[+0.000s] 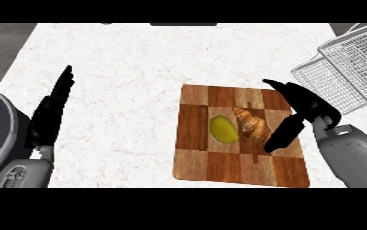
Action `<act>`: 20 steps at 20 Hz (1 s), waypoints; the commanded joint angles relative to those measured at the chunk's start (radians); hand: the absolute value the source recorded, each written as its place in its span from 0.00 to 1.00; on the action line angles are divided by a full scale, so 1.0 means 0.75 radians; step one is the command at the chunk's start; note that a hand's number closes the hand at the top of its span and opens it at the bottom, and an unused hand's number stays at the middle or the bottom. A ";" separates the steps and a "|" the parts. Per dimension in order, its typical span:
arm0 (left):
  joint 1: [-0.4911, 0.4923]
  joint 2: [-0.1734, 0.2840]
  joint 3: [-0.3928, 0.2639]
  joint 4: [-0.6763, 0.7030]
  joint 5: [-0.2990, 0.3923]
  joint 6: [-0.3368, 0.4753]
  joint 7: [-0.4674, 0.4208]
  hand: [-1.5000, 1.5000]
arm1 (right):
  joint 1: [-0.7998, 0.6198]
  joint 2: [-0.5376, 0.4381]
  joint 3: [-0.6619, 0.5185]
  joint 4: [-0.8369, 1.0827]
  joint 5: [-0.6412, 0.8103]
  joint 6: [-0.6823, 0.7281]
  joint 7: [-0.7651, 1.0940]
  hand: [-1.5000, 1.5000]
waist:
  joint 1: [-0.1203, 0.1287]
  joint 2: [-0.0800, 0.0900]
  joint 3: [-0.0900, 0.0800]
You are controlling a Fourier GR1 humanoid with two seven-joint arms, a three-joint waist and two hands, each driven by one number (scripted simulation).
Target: Pick the croissant from the cutting board and place it in the tiered basket
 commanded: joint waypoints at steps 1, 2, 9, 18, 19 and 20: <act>0.035 -0.021 -0.019 -0.101 -0.047 0.019 0.076 0.50 | -0.029 0.016 0.018 -0.026 0.102 0.047 0.089 0.00 | 0.004 -0.002 0.000; -0.065 0.002 0.037 0.041 -0.007 -0.043 0.051 0.50 | 0.039 0.014 0.022 -0.068 0.138 0.042 0.027 0.00 | -0.005 0.000 0.000; -0.024 -0.057 0.039 -0.031 -0.059 -0.033 0.083 0.50 | 0.070 0.125 0.011 -0.155 0.278 0.055 0.078 0.00 | -0.001 -0.001 0.000; -0.039 -0.049 0.103 0.036 -0.085 -0.089 -0.016 0.50 | 0.141 0.214 -0.041 -0.113 0.344 0.140 0.080 0.00 | -0.004 0.000 0.000; -0.034 -0.052 0.106 -0.001 -0.060 -0.113 0.032 0.50 | 0.045 0.250 -0.047 0.060 0.390 0.115 0.007 0.00 | 0.003 0.001 0.000; 0.021 -0.100 0.040 -0.153 -0.122 -0.052 0.129 0.50 | 0.131 0.242 -0.046 -0.013 0.393 0.107 0.008 0.00 | 0.002 -0.001 0.000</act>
